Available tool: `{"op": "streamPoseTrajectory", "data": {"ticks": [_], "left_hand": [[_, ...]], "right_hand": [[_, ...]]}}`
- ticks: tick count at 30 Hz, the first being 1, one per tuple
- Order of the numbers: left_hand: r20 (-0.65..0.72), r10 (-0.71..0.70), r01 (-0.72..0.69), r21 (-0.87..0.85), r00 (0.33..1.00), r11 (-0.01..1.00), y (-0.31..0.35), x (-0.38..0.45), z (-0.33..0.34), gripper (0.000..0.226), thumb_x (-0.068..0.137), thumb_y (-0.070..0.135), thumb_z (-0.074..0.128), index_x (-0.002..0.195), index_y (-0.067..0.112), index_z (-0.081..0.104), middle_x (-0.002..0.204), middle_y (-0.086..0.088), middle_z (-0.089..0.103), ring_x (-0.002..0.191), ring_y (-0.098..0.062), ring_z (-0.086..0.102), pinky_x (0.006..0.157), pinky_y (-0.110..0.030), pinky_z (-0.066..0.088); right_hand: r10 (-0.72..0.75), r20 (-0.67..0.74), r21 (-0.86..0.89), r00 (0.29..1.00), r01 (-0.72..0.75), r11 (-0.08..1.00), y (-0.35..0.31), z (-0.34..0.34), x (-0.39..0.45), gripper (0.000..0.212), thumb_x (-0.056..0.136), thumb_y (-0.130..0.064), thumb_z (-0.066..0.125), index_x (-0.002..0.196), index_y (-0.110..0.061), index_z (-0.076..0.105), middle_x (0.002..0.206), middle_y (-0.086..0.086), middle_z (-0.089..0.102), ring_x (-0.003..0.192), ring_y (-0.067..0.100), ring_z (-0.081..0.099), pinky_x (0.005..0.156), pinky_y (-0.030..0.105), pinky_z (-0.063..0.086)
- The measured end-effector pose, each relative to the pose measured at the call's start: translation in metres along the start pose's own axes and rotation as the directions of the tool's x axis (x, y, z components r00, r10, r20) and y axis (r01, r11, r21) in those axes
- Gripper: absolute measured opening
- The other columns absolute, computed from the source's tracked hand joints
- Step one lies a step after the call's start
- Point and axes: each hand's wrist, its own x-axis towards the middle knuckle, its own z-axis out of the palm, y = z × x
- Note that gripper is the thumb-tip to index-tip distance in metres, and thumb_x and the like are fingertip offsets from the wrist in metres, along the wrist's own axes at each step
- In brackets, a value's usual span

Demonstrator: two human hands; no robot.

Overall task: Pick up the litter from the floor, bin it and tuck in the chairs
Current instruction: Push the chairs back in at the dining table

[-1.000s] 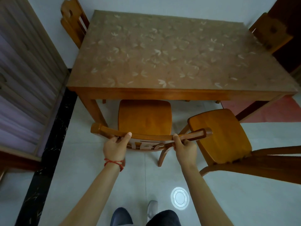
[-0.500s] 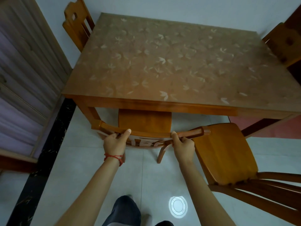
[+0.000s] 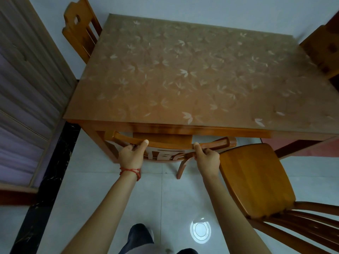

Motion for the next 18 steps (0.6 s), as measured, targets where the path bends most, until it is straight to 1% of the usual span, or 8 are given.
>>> {"op": "streamPoseTrajectory", "data": {"ticks": [3,6,9,11,15,18], "left_hand": [[0.011,0.008,-0.009,0.019,1.0,1.0,0.005,0.011,0.004,0.032,0.077,0.038,0.066,0.07,0.006,0.065,0.082,-0.011,0.07,0.085,-0.026,0.066,0.079,-0.036,0.05],[0.008,0.012,-0.012,0.022,1.0,1.0,0.009,0.021,0.007,0.032,0.077,0.039,0.066,0.066,0.009,0.064,0.08,-0.011,0.07,0.084,-0.026,0.067,0.082,-0.041,0.052],[-0.002,-0.005,0.005,0.013,1.0,1.0,0.016,0.03,0.012,0.03,0.076,0.036,0.067,0.061,0.011,0.061,0.079,-0.013,0.069,0.084,-0.028,0.067,0.083,-0.045,0.053],[-0.015,-0.012,0.012,0.01,1.0,1.0,0.018,0.033,0.015,0.032,0.076,0.036,0.068,0.058,0.01,0.06,0.077,-0.015,0.069,0.082,-0.028,0.067,0.082,-0.046,0.053],[-0.014,-0.019,0.019,0.005,1.0,1.0,0.015,0.032,0.017,0.035,0.076,0.037,0.067,0.07,0.003,0.066,0.079,-0.012,0.07,0.082,-0.026,0.067,0.082,-0.044,0.053],[-0.021,-0.028,0.028,-0.004,0.999,1.0,0.015,0.031,0.017,0.035,0.076,0.038,0.067,0.072,0.003,0.066,0.081,-0.011,0.07,0.083,-0.026,0.067,0.084,-0.045,0.053]], "right_hand": [[0.001,0.004,0.013,1.0,-0.001,1.0,-0.007,0.005,0.009,0.031,0.088,-0.033,0.057,0.075,-0.006,0.065,0.073,0.005,0.066,0.068,0.018,0.063,0.072,0.033,0.052],[0.002,0.004,0.031,1.0,-0.002,1.0,-0.012,0.007,0.018,0.031,0.088,-0.032,0.057,0.077,-0.004,0.065,0.072,0.004,0.065,0.069,0.018,0.064,0.072,0.032,0.052],[-0.007,0.004,0.042,1.0,0.007,0.999,-0.018,0.011,0.026,0.031,0.088,-0.032,0.058,0.077,-0.003,0.065,0.069,0.003,0.064,0.064,0.014,0.062,0.068,0.029,0.05],[-0.01,0.0,0.043,1.0,0.01,0.999,-0.02,0.013,0.03,0.033,0.088,-0.033,0.058,0.075,-0.003,0.064,0.067,0.003,0.063,0.064,0.016,0.062,0.068,0.03,0.049],[-0.026,-0.003,0.032,1.0,0.026,0.999,-0.016,0.014,0.032,0.037,0.088,-0.034,0.057,0.075,0.0,0.065,0.066,0.004,0.063,0.065,0.019,0.062,0.07,0.032,0.052],[-0.032,-0.001,0.033,0.999,0.032,0.999,-0.015,0.013,0.032,0.037,0.088,-0.034,0.057,0.074,0.0,0.065,0.067,0.005,0.064,0.066,0.02,0.062,0.07,0.033,0.052]]}}
